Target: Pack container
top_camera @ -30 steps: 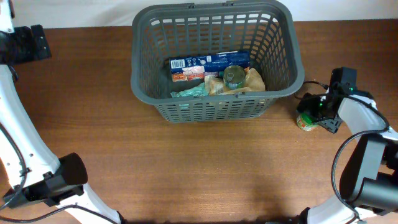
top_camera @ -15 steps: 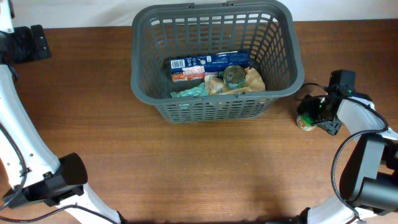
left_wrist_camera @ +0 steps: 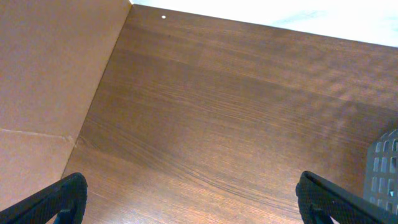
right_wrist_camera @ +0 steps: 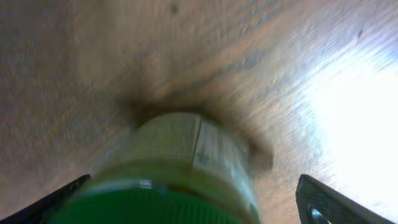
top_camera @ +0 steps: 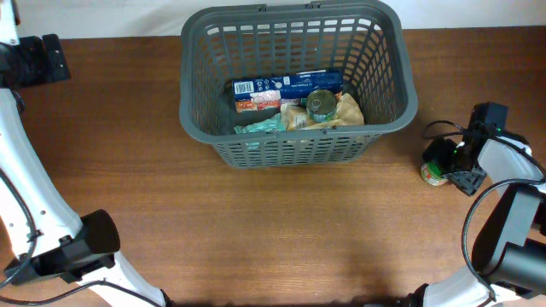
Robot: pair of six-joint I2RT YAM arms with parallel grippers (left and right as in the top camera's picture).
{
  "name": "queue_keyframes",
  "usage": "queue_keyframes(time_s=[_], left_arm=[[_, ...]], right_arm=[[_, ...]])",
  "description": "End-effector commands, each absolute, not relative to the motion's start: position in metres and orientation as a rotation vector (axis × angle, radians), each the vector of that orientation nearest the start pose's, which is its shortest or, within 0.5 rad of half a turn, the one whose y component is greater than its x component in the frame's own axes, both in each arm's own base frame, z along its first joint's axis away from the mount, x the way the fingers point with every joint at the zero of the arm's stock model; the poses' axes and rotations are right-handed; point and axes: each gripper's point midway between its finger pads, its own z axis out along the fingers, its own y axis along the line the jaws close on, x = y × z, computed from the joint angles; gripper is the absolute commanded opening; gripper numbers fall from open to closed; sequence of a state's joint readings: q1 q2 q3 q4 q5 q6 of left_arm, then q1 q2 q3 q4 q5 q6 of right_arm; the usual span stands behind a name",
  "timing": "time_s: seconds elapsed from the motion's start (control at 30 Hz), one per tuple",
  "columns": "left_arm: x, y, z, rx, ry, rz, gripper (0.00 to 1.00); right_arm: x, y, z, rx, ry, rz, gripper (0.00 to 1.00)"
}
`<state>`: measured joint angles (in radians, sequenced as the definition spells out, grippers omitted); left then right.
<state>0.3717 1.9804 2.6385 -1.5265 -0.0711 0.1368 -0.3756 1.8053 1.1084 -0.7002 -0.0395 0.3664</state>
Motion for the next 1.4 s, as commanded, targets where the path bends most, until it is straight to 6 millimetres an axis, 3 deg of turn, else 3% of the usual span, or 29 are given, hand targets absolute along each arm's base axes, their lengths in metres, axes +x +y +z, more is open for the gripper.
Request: queue_keyframes(time_s=[0.0, 0.37, 0.6, 0.8, 1.1, 1.37], left_arm=[[0.407, 0.173, 0.362, -0.336, 2.447, 0.304, 0.99], [0.407, 0.173, 0.362, -0.336, 2.447, 0.304, 0.99], [0.407, 0.173, 0.362, -0.336, 2.447, 0.304, 0.99], [0.407, 0.173, 0.362, -0.336, 2.447, 0.304, 0.99], [0.407, 0.173, 0.362, -0.336, 2.447, 0.304, 0.99], [0.407, 0.173, 0.362, -0.336, 2.447, 0.304, 0.99]], right_arm=[[0.322, -0.114, 0.019, 1.054, 2.8, 0.084, 0.95], [0.315, -0.112, 0.018, 1.133, 2.803, 0.089, 0.92], [0.309, -0.11, 0.017, 1.143, 2.828, 0.081, 0.84], [0.309, -0.115, 0.018, 1.137, 2.823, 0.041, 0.85], [0.331, -0.13, 0.056, 1.008, 2.819, -0.025, 0.88], [0.33, -0.129, 0.059, 1.012, 2.831, -0.024, 0.88]])
